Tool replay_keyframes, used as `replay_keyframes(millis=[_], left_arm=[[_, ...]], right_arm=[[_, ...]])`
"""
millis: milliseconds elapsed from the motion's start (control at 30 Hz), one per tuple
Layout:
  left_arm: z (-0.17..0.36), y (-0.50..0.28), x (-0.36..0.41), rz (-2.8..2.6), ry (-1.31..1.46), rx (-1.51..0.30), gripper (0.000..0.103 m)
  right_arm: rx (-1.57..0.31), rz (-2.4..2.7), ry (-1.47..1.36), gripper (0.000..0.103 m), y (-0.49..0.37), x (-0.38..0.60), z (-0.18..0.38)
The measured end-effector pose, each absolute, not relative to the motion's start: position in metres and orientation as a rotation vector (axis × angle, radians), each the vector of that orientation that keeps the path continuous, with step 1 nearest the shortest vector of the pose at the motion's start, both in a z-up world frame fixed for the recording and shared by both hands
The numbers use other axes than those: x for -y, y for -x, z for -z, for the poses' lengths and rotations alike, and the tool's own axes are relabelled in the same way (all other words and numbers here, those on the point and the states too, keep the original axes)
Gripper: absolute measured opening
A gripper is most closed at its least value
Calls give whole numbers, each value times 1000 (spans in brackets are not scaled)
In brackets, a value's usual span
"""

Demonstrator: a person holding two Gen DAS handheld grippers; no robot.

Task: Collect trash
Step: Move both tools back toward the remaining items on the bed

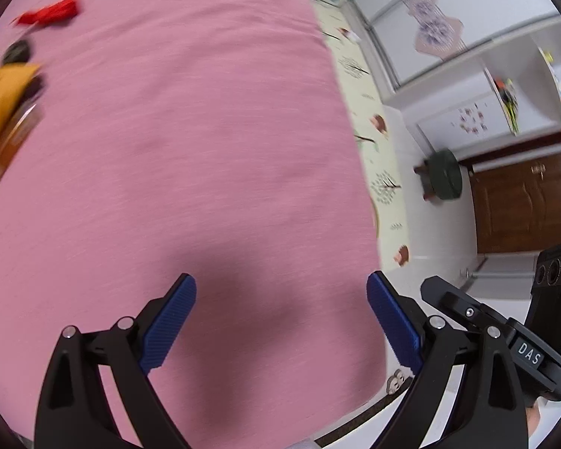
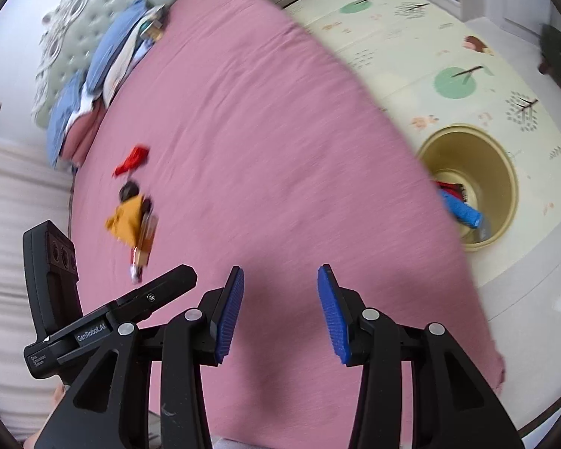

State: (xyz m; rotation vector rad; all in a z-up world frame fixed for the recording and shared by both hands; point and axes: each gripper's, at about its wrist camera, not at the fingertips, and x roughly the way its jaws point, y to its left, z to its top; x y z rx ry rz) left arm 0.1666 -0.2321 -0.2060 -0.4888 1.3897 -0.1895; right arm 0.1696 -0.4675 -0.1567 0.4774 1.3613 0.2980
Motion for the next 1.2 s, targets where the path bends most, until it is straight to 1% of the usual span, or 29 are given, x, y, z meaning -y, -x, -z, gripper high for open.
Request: replay_keyframes(millis=[233,567,667,767,867,1000,1200], left_arm=[[215,-123,144,104,545,-1385,92],[224,-96,31,-14,579,-1362,92],[228,-94,3,-52,586,-1361,92],[227,-97,-21,-86,587,-1348,92],[227,-102,-44,-120,582,-1338,92],[229,-113,-73,-156,588,-1326,92],[250,-135,-102,-187,559,-1359,92]], right_arm=[[-1389,-367,-425,42,-148,382,157],[-1431,-445,-405,42,-135,288,174],[-1446,-464,-399,43,-137,265,178],[-1451,-490,-389,48,-142,241,180],[-1459,-518,-367,50,-152,219,183],[-1483,-534,-338,52,-169,192,191],[-1516,-533,-325,53,-200,157,211]])
